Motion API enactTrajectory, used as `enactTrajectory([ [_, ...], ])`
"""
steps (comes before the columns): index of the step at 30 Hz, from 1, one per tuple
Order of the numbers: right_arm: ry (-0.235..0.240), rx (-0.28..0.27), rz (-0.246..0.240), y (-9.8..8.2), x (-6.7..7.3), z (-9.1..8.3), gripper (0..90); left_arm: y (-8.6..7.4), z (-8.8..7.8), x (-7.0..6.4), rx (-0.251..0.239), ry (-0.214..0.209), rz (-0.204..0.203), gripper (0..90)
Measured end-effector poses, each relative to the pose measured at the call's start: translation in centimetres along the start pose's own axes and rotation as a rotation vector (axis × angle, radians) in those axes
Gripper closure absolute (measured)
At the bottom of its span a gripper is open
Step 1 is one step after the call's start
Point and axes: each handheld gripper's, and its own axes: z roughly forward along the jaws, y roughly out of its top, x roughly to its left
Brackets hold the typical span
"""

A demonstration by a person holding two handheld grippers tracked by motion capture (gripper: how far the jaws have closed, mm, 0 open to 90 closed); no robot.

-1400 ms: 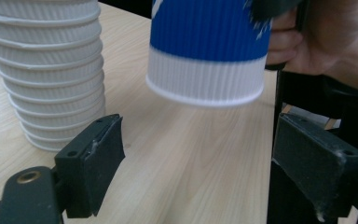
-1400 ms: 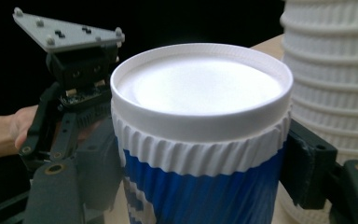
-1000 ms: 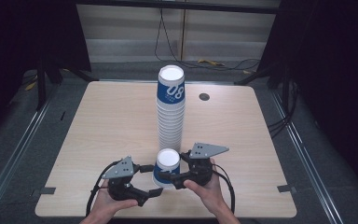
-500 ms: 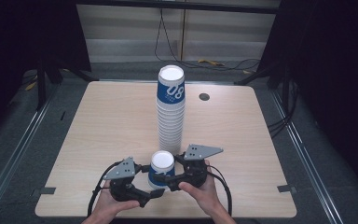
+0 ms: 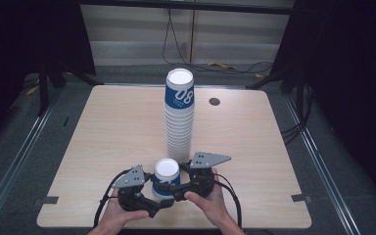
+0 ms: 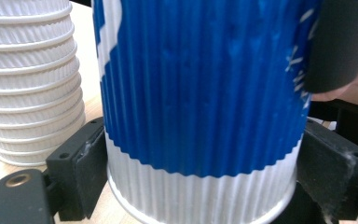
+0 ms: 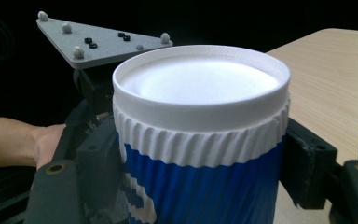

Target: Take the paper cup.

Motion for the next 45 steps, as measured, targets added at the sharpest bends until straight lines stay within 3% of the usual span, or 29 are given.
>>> enactTrajectory([
  [7,0.004,-0.012,0.012,-0.1,0.0,0.1,26.3,-0.1,0.3,0.0,0.005,0.0,-0.006,12.6],
  [21,0.025,-0.002,0.009,-0.1,0.0,0.0,24.4,0.1,0.0,-0.2,0.031,0.017,0.047,16.1],
  [23,0.031,0.01,0.018,-0.1,0.0,0.1,19.7,0.1,-0.1,-0.3,0.03,0.008,0.05,16.4],
  [24,0.026,0.016,0.028,-0.1,-0.1,0.1,12.6,0.2,-0.2,-0.3,0.036,0.004,0.06,16.5],
  [25,0.019,0.021,0.034,-0.1,-0.1,0.1,12.4,0.2,-0.3,-0.3,0.041,0.005,0.067,16.6],
  [39,0.029,-0.01,0.005,0.9,-0.1,-1.6,13.6,0.7,-1.0,0.0,0.103,0.02,0.035,17.3],
  [45,0.02,-0.022,-0.013,1.6,-0.5,-3.1,13.6,1.9,-2.3,0.7,0.084,0.039,0.014,17.4],
])
